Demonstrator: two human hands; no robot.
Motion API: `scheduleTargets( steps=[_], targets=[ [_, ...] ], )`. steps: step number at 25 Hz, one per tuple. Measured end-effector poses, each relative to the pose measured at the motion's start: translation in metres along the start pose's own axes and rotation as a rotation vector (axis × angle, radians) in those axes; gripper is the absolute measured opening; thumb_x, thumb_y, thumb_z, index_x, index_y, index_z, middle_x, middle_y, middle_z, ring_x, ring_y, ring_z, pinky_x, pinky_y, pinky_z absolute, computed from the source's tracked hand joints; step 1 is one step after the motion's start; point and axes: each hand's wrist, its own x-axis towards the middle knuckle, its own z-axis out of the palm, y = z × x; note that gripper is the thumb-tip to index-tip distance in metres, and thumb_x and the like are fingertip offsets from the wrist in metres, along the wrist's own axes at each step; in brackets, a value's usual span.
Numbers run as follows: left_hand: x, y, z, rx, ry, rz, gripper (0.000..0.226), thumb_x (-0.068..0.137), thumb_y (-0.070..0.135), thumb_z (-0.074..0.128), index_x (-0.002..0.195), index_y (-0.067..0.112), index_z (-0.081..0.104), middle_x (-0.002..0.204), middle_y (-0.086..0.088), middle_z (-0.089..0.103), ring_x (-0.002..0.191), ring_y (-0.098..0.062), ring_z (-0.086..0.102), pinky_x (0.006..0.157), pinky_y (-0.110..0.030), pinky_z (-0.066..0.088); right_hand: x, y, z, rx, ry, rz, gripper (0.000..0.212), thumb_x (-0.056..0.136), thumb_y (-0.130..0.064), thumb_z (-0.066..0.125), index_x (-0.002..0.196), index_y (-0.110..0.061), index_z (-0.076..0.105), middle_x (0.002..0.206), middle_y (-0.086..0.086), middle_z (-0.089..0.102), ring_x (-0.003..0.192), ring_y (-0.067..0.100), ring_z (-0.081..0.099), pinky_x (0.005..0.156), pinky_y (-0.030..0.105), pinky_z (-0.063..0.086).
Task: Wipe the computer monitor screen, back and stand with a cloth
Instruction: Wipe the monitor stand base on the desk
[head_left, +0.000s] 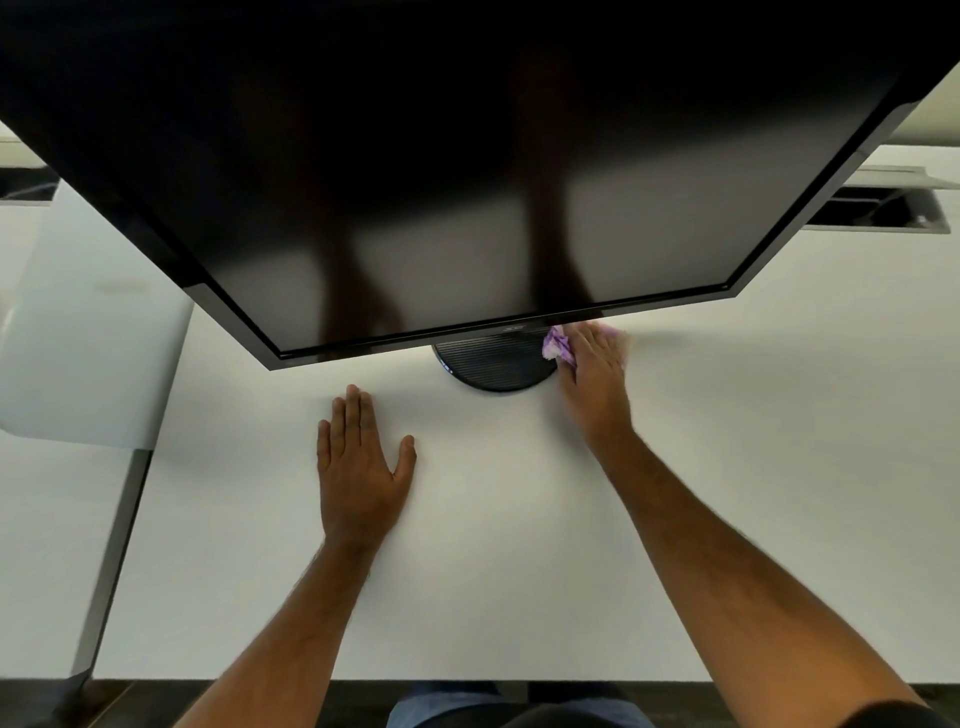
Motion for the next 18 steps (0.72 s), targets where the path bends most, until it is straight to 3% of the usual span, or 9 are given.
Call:
scheduleTargets(
  steps=[3,6,8,11,15,18],
  targets=[
    [-0.001,0.001,0.001,-0.002,0.003,0.001,0.083,0.102,0.056,0.035,0.167,0.011,0.013,0.176,-0.003,0.008,0.163,-0.019,0.001,0.132,-0.044,0.009,-0.029,-0.008,0.004,0.011,0.028,0.017,0.053,0.096,-0.01,0.05,0.149,-0.009,0.051,0.15,0.011,0.053,0.144,0.027,0.044,0.124,0.049,0.026],
    [-0.001,0.0,0.001,-0.002,0.008,0.007,0.083,0.101,0.056,0.035,0.167,0.01,0.013,0.176,-0.004,0.009,0.163,-0.019,0.002,0.132,-0.045,0.01,-0.063,-0.026,0.003,0.033,0.01,-0.042,0.054,0.094,-0.006,0.053,0.148,-0.01,0.053,0.153,0.014,0.051,0.142,0.028,0.045,0.12,0.05,0.035],
    [0.0,-0.001,0.001,-0.001,0.013,0.007,0.083,0.101,0.056,0.035,0.167,0.01,0.014,0.176,-0.004,0.01,0.163,-0.02,0.003,0.132,-0.046,0.011,-0.084,-0.032,-0.003,0.032,-0.034,-0.225,0.056,0.092,-0.001,0.06,0.147,-0.006,0.052,0.153,0.014,0.051,0.143,0.027,0.043,0.119,0.051,0.037],
    [0.001,0.0,0.001,-0.007,0.013,0.007,0.083,0.101,0.055,0.036,0.167,0.01,0.015,0.175,-0.005,0.012,0.163,-0.021,0.005,0.131,-0.046,0.012,-0.074,-0.037,0.007,-0.064,-0.083,-0.479,0.056,0.095,-0.009,0.056,0.151,-0.008,0.048,0.16,0.011,0.042,0.15,0.029,0.035,0.126,0.041,0.022],
    [0.0,-0.002,0.001,-0.012,0.012,0.012,0.083,0.101,0.056,0.035,0.167,0.011,0.014,0.175,-0.004,0.011,0.163,-0.02,0.005,0.132,-0.046,0.012,-0.054,-0.038,0.038,-0.207,-0.117,-0.516,0.057,0.093,-0.012,0.06,0.149,-0.01,0.051,0.158,0.009,0.046,0.148,0.029,0.04,0.123,0.047,0.029],
    [0.0,-0.001,0.001,-0.026,0.009,0.012,0.082,0.101,0.055,0.036,0.167,0.011,0.014,0.175,-0.004,0.01,0.163,-0.02,0.003,0.132,-0.045,0.01,-0.047,-0.006,0.013,-0.279,-0.059,-0.513,0.056,0.091,-0.016,0.057,0.147,-0.015,0.056,0.156,0.003,0.049,0.145,0.024,0.045,0.121,0.051,0.029]
  ],
)
